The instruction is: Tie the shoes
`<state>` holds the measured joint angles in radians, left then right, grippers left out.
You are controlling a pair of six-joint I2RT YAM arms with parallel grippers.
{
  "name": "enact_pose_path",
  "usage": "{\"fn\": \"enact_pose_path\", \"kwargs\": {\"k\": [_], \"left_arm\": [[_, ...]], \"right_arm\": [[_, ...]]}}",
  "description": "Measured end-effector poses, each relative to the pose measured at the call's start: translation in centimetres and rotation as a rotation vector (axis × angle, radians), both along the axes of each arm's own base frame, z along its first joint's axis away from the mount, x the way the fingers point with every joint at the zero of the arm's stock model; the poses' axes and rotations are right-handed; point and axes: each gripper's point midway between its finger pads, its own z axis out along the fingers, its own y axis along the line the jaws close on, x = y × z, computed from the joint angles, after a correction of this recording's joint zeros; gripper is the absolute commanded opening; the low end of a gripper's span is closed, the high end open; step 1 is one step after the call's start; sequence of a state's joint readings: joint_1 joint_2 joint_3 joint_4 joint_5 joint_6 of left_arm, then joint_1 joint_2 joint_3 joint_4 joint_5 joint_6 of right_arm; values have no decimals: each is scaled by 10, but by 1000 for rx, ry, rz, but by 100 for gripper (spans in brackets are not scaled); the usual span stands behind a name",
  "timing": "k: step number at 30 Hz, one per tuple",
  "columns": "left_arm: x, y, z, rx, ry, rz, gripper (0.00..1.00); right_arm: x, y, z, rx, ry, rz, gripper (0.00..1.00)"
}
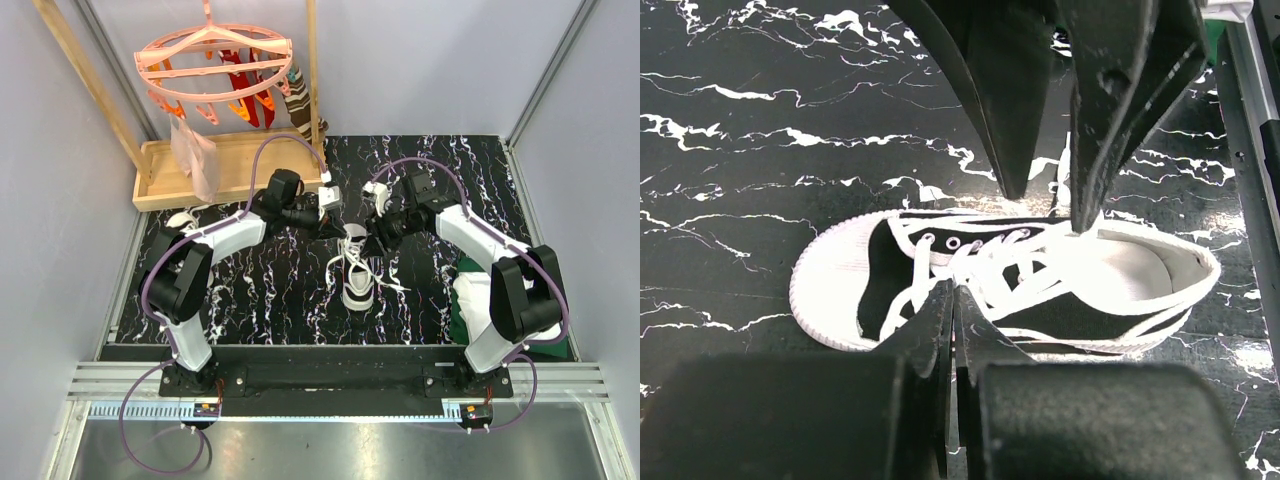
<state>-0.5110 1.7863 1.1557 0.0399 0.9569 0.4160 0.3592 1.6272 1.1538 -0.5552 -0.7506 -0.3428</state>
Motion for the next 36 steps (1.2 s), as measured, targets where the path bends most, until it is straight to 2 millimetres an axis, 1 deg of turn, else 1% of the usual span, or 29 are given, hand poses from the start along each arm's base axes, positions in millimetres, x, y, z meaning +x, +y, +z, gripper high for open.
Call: {"fn": "enact_pose_path", "kwargs": {"k": [3,7,11,14,15,18,19,25,30,36], "left_arm": [[0,0,0,-1,2,1,0],[0,0,1,-3,2,2,0],[1,0,1,-3,1,3,0],[1,0,1,-4,1,3,0],[1,0,1,-3,1,3,0],[1,0,1,-4,3,5,0],[1,0,1,-4,4,5,0],[2,2,2,-6,25,20,0],[3,15,11,-22,42,63,0],[-3,30,10,-22,82,113,0]], "right_arm": [[-5,3,-3,0,15,4,49],[-16,6,-13,-9,50,10,49],[-21,7,-19,-17,57,12,44],[-20,7,-21,-25,50,6,35],[-19,7,-21,-27,46,5,29],[-18,6,-22,-34,36,-4,21],[-17,5,-22,-40,31,-9,16],[-12,2,-15,-53,-7,-30,1],[-10,0,-8,-57,-40,-42,0],[-10,-1,-7,-61,-43,-45,0]]}}
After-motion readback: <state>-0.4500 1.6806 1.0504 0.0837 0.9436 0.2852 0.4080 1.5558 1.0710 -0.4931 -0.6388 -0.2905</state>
